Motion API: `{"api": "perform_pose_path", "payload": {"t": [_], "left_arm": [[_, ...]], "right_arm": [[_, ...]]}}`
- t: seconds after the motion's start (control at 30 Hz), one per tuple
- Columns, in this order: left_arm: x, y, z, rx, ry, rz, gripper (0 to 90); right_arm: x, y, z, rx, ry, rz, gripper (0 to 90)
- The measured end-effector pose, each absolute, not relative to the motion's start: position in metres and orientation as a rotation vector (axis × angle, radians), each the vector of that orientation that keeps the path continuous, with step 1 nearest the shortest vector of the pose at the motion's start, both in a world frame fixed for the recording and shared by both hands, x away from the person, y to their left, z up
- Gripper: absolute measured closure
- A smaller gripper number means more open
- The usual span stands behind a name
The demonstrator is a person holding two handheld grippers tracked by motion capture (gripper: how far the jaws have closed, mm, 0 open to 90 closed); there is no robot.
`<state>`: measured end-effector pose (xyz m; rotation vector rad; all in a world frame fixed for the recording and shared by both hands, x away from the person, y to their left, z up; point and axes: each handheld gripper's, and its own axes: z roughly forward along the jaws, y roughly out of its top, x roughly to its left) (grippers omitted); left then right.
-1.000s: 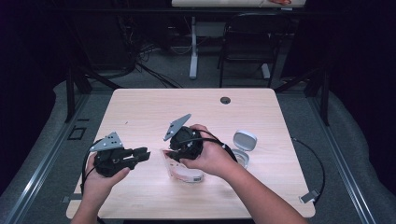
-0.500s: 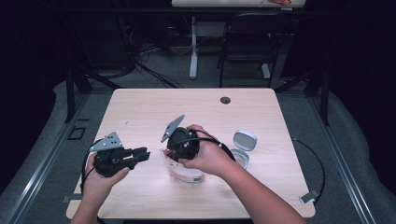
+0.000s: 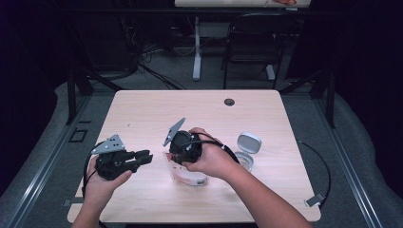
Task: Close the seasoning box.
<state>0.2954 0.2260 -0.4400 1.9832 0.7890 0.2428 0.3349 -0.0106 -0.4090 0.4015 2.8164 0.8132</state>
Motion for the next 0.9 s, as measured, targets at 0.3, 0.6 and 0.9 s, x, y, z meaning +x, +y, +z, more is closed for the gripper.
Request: {"api": "perform_pose_path", "payload": {"t": [0.3, 0.6, 0.9], "left_arm": [[0.2957, 0.2264, -0.4404, 1.982, 0.792, 0.242, 73.8], [0.296, 0.2267, -0.4407, 1.983, 0.792, 0.242, 73.7], [0.2959, 0.2247, -0.4419, 1.992, 0.787, 0.238, 73.6]], "right_arm": [[0.3368, -0.0113, -0.4084, 0.385, 2.846, 0.814, 85.6], [0.3374, -0.0131, -0.4081, 0.357, 2.829, 0.794, 89.3], [0.3367, -0.0185, -0.4065, 0.339, 2.815, 0.804, 89.8]]}}
